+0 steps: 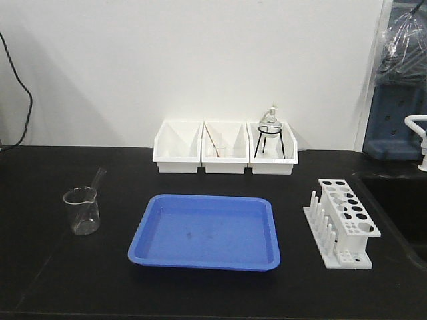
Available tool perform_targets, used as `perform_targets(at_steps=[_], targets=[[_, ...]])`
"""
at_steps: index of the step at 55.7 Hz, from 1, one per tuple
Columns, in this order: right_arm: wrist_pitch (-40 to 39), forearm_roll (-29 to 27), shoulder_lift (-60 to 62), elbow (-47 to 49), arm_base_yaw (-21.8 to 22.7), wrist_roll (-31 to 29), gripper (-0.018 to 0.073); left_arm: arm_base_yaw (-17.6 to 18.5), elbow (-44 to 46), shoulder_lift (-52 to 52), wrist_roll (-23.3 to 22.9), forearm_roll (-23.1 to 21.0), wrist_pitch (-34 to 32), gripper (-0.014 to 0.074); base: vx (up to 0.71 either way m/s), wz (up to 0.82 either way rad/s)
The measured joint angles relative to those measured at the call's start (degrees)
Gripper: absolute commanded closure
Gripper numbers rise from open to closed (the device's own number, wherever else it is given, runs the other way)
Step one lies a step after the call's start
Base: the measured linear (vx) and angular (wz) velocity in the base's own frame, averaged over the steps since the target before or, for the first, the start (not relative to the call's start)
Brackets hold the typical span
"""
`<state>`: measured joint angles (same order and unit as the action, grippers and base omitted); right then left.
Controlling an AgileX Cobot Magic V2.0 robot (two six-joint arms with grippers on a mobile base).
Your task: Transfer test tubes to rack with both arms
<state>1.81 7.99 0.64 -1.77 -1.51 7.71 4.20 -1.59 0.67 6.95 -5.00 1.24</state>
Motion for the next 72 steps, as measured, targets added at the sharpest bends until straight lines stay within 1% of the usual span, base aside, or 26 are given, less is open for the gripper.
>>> perform_targets(at_steps=[38,72], targets=[[0.0,0.0,0.0,0.0,0.0,0.0,0.0571,0.0,0.0,0.0,0.0,0.0,0.0,0.0603,0.15,-0.03],[0.0,0.0,0.0,0.0,0.0,0.0,0.0571,0.0,0.0,0.0,0.0,0.0,0.0,0.0603,0.03,0.0]])
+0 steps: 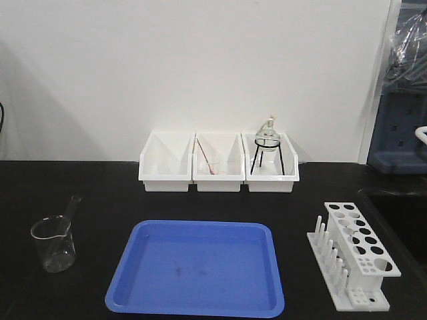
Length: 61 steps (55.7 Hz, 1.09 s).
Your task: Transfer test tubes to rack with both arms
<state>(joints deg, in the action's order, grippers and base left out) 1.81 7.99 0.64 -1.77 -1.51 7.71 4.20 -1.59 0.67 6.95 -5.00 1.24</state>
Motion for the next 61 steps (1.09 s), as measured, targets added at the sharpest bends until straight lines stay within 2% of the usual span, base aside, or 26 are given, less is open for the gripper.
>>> perform_targets(at_steps=[41,61], targets=[[0.0,0.0,0.0,0.0,0.0,0.0,0.0571,0.0,0.0,0.0,0.0,0.0,-0.79,0.0603,0.0,0.0],[0.0,0.0,0.0,0.0,0.0,0.0,0.0571,0.0,0.0,0.0,0.0,0.0,-6.62,0.0603,0.0,0.0]])
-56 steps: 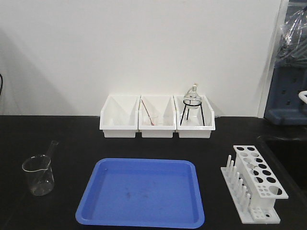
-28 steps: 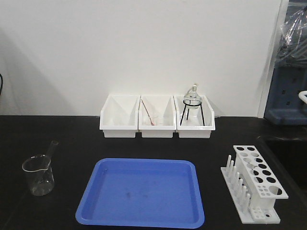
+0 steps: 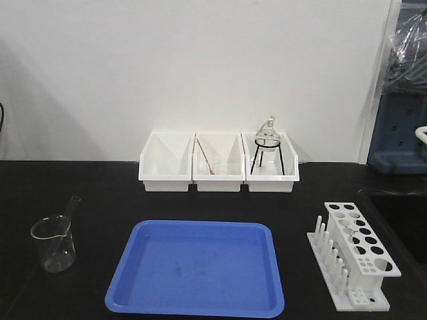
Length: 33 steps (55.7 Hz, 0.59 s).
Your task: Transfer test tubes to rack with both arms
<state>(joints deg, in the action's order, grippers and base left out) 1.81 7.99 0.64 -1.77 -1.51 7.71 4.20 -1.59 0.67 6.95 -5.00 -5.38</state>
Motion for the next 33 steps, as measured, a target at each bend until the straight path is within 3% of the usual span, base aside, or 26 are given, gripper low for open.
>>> perform_targets(at_steps=[13,20,25,33], targets=[[-4.48,0.0,0.0,0.0,0.0,0.0,0.0571,0.0,0.0,0.0,-2.23,-0.46,-6.36,0.0603,0.0,0.0],[-10.75,-0.83,0.0,0.67,0.0,0.81,0.0571,0.0,4.05,-0.06,-2.86,-0.46,-3.29,0.0603,0.0,0.0],[-7.14,-1.72,-0.67,5.14,0.0,1.2,0.0571,0.0,10.44,-1.52,-2.1,-0.46,-0.28,0.0603,0.0,0.0],[5.24,-1.85,-6.79,15.93,0.0,1.24,0.0568,0.0,21.46,-8.34,1.9,-0.23,4.32,0.0603,0.0,0.0]])
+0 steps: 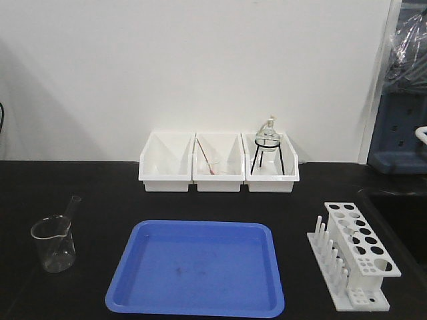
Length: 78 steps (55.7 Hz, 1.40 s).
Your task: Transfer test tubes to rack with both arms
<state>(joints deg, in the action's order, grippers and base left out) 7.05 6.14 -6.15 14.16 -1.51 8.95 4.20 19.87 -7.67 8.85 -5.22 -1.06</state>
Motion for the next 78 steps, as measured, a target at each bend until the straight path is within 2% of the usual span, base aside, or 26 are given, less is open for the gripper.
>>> perform_targets(at_steps=[6,15,25,32,40,48,56,65,78], targets=[[4.91,1.25,-5.53,4.83,0.0,0.0,0.0566,0.0,3.99,-6.25,1.92,0.0,2.04,0.0603,0.0,0.0],[5.88,5.34,-13.14,7.26,0.0,0.0,0.0551,0.0,4.31,-14.58,2.52,0.0,5.08,0.0596,0.0,0.0],[4.27,7.86,-20.25,7.28,0.0,0.23,0.0456,0.0,4.31,-22.05,2.63,0.0,5.51,0.0538,0.0,0.0],[2.27,7.8,-24.4,7.28,0.0,1.84,0.0309,0.0,4.31,-25.5,2.63,0.0,4.05,0.0433,0.0,0.0],[1.28,7.8,-28.83,7.28,0.0,2.64,0.0104,0.0,4.31,-28.59,2.63,0.0,0.4,0.0262,0.0,0.0],[-1.03,7.8,-32.64,7.28,0.0,2.78,-0.0002,0.0,4.31,-32.32,2.63,0.0,-2.92,0.0101,0.0,0.0],[-5.29,7.8,-35.52,7.28,0.0,2.98,-0.0013,0.0,4.31,-37.96,2.63,-0.17,-7.18,0.0009,0.0,0.0],[-8.2,7.85,-37.43,7.28,0.0,3.11,-0.0013,0.0,6.11,-48.47,4.87,-0.22,-15.35,0.0004,0.0,0.0],[-8.78,7.85,-37.89,7.28,0.0,3.16,-0.0013,0.0,17.89,-66.83,10.9,0.02,-16.98,0.0004,0.0,0.0]])
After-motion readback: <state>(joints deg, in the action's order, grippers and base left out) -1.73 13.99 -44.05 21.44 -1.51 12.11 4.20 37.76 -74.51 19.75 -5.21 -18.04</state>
